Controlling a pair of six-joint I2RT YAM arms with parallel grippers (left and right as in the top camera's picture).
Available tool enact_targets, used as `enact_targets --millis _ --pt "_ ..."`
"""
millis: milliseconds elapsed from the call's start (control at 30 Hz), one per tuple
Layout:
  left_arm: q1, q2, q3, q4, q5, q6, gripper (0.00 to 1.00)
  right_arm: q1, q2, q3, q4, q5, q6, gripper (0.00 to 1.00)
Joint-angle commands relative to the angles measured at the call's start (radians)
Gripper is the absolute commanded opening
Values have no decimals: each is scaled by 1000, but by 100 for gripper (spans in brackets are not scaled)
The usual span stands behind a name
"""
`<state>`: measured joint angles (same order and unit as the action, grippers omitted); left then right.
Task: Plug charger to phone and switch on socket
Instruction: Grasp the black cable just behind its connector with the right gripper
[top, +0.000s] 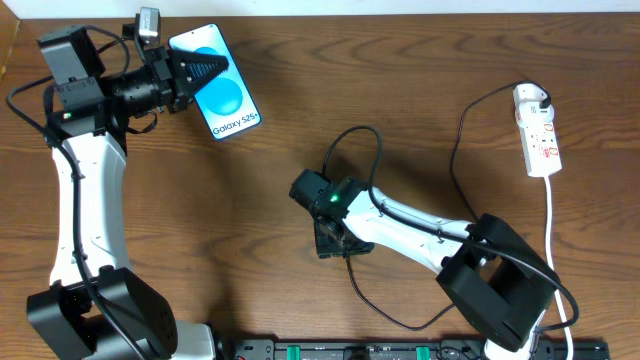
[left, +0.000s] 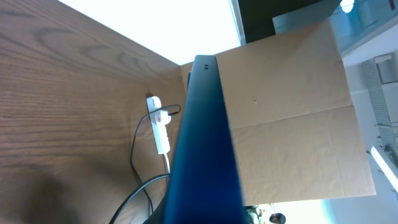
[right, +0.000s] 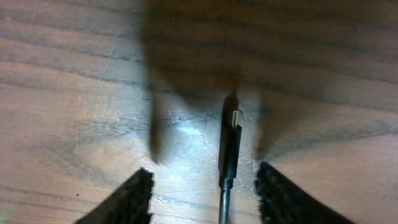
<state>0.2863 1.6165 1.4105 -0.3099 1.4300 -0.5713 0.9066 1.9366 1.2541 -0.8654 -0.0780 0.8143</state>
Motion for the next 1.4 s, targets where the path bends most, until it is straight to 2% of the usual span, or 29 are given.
enact_targets --millis 0,500,533,700,800,867,1067,1167,1300,1367 --pt "6 -8 2 5 18 18 7 -3 14 -7 3 4 8 46" --pt "6 -8 2 5 18 18 7 -13 47 -7 9 -34 0 43" --pt "6 -8 2 5 18 18 7 -13 46 -7 9 -34 0 41" --pt "6 -8 2 5 18 18 8 -13 46 -7 10 -33 0 20" --pt "6 -8 2 5 18 18 7 -15 47 -7 10 -34 0 13" --pt "6 -8 2 5 18 18 8 -22 46 -7 9 -39 0 2" --pt "6 -8 2 5 18 18 7 -69 46 -6 14 -118 -38 1" --pt "6 -8 2 5 17 18 8 -109 46 -5 50 -219 -109 1" --pt "6 -8 2 5 18 18 7 -191 46 -5 186 -597 -328 1" --pt "6 -8 2 5 18 18 7 -225 46 -5 247 -744 -356 1"
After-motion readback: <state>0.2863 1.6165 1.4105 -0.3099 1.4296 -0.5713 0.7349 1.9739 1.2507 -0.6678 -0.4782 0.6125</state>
